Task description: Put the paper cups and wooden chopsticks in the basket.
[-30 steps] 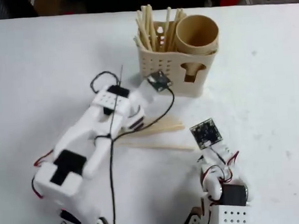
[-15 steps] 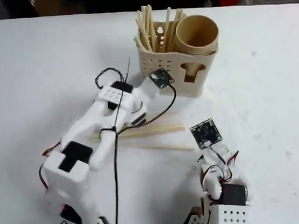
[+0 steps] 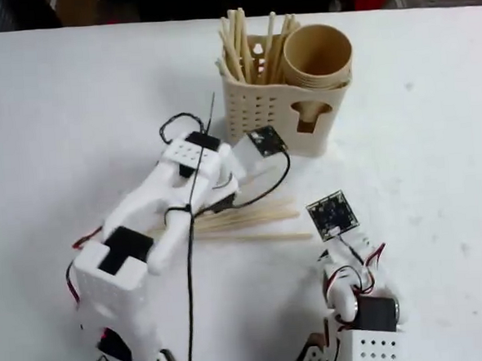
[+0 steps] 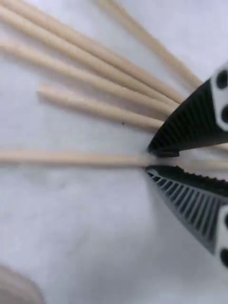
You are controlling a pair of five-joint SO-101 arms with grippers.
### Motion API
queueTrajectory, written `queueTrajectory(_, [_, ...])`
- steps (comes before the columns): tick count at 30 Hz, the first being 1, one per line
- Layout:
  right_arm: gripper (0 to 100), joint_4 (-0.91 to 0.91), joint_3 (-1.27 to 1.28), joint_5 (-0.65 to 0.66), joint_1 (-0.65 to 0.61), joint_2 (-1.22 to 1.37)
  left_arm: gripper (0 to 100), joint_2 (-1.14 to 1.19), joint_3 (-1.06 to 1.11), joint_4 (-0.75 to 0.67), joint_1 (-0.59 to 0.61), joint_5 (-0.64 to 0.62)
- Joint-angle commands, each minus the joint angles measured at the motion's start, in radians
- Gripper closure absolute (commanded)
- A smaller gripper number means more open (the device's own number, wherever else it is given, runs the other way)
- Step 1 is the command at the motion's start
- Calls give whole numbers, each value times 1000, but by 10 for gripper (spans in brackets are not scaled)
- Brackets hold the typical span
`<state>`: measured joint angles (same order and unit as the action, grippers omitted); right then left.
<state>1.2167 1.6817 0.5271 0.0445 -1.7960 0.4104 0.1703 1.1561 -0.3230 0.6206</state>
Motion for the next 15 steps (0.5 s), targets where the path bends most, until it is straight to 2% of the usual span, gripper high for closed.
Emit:
queueTrajectory(1, [980,8,8,12,4,-7,978,1,0,49,4,20])
queueTrajectory(7, [978,8,8,12,4,-7,978,-56,-6,95,4,86])
queueTrajectory(15, [979,8,8,12,4,-7,978,-265,-12,187,-5,94])
